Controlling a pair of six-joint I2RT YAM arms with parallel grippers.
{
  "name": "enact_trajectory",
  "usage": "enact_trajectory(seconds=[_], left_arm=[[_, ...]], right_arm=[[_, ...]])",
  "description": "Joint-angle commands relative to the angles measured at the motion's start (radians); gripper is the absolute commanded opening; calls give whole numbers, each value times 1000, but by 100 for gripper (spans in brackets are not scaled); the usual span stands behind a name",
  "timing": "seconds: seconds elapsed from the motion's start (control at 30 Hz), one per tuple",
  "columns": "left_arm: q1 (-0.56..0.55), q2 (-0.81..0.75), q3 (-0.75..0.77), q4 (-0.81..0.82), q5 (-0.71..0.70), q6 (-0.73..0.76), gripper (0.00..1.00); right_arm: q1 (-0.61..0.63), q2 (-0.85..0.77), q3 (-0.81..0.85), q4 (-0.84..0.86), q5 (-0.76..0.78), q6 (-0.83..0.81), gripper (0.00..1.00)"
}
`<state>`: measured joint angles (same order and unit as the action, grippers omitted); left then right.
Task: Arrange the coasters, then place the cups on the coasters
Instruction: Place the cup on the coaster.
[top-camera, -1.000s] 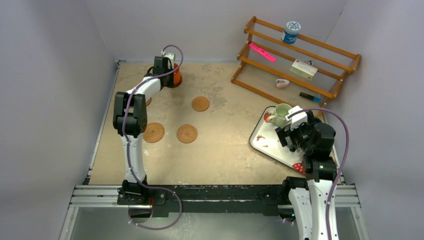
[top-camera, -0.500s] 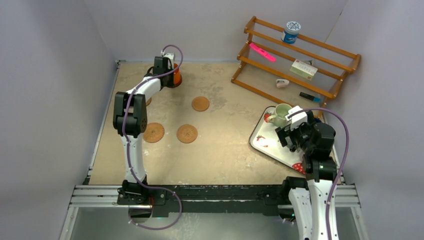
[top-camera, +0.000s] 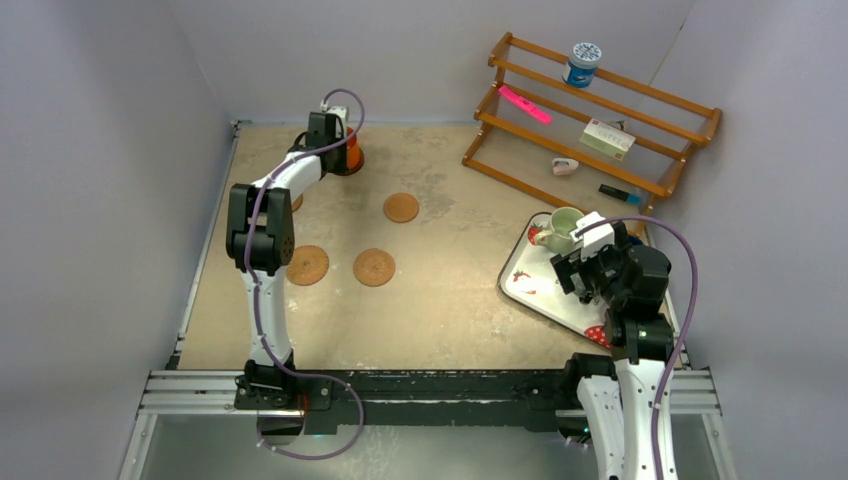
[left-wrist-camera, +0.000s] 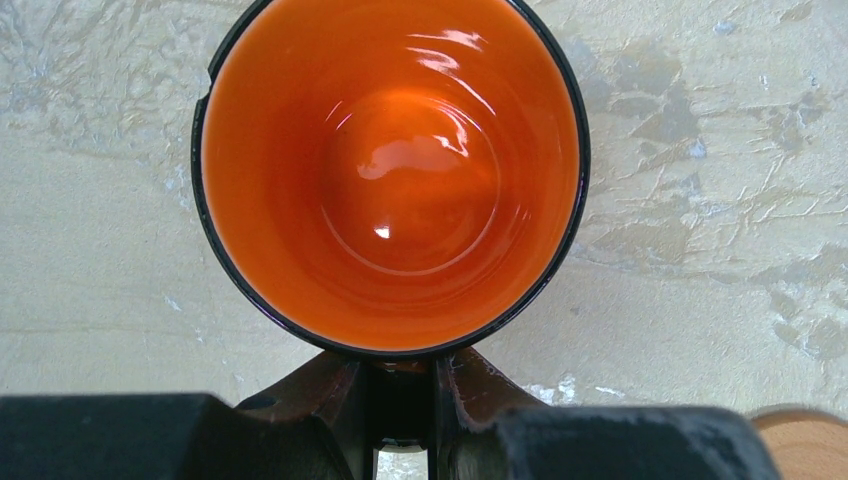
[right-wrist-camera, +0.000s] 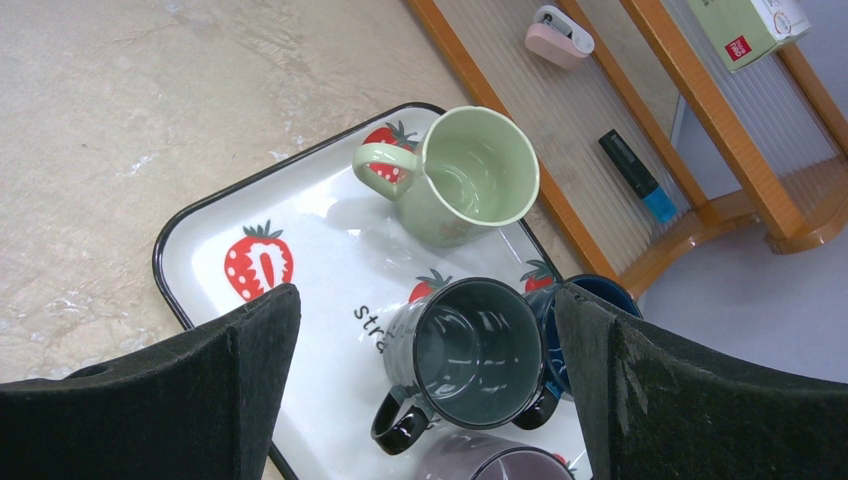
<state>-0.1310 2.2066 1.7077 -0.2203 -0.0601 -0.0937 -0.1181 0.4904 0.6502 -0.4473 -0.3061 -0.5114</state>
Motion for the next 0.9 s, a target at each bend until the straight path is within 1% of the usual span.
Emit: enact_trajectory(seconds=[0.0, 0.27, 0.3, 0.33, 0.37, 0.4, 0.47, 0.57, 0.87], left_arm=[[5, -21, 45, -16, -8, -18, 0], [5, -14, 55, -27, -10, -18, 0], [5, -13, 57, -28, -8, -16, 42], [5, -12, 61, -32, -9, -17, 62], [5, -8, 67, -37, -10, -18, 71], [5, -5, 71, -45, -12, -19, 76], [5, 0, 77, -50, -12, -22, 81], [6, 2, 76, -53, -11, -24, 85], [5, -29, 74, -69, -5, -21, 90]], right_arm=[[3, -7, -4, 2, -21, -6, 99], [4, -8, -4, 2, -21, -7, 99], [3, -8, -4, 2, -21, -7, 99], [3, -8, -4, 2, -21, -6, 99], [3, -7, -4, 1, -20, -6, 99], [3, -8, -4, 2, -21, -7, 99], [3, -7, -4, 1, -20, -7, 99], [3, -8, -4, 1, -21, -7, 99], [3, -9, -6, 3, -18, -8, 99]])
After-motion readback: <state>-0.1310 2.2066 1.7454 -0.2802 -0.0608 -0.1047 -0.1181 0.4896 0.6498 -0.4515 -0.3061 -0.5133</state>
